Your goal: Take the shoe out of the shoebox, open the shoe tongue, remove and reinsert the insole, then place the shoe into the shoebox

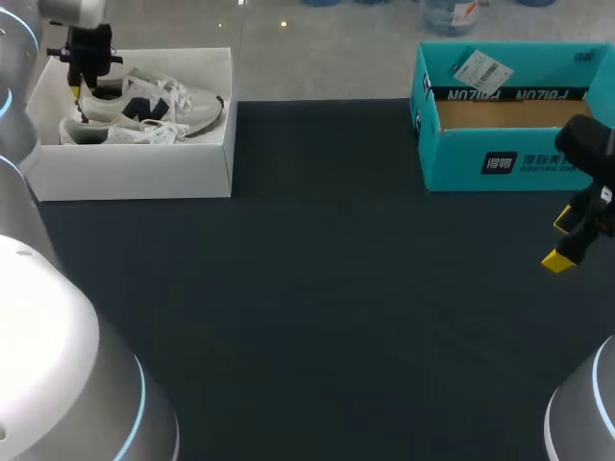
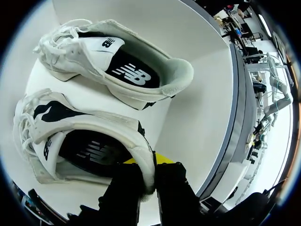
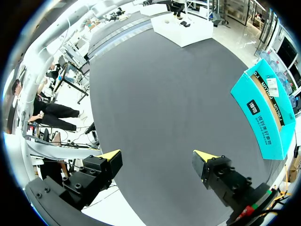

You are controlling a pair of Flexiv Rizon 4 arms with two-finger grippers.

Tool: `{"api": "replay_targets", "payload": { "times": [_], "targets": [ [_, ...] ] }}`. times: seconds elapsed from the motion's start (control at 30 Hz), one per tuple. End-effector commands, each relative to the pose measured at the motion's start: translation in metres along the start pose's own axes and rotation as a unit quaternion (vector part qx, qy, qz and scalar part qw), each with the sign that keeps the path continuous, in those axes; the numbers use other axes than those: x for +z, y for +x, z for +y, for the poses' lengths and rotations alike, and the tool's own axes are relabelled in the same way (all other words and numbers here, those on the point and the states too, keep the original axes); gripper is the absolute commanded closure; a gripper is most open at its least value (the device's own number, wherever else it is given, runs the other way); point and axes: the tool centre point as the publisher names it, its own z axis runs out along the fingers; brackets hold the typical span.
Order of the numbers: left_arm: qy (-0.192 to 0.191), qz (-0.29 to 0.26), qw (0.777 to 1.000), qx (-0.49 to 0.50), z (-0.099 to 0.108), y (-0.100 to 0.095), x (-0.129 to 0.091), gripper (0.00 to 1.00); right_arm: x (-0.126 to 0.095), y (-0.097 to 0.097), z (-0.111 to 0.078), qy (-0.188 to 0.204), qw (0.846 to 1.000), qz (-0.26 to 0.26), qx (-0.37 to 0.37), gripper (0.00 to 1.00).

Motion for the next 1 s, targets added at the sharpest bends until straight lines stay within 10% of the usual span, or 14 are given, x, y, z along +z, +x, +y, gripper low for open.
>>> {"api": "replay_targets", "payload": {
  "times": [0.03,0.23,0.5,1.0],
  "targets": [
    [-0.002,0.004,1.000,0.000,0.004,-0.002,0.002,1.00,0.001,-0.001,0.002,0.002,1.000,0.001,0.001,0.00],
    [0.000,0.002,1.000,0.000,0.004,-0.001,0.003,0.00,0.001,-0.001,0.002,0.002,1.000,0.001,0.001,0.00],
    [0.000,-0.010,1.000,-0.015,0.002,0.007,-0.006,0.00,0.001,-0.001,0.002,0.002,1.000,0.001,0.001,0.00],
    [0.014,-0.100,0.995,-0.021,-0.040,0.046,-0.099,0.00,0.001,-0.001,0.002,0.002,1.000,0.001,0.001,0.00]
  ]
}}
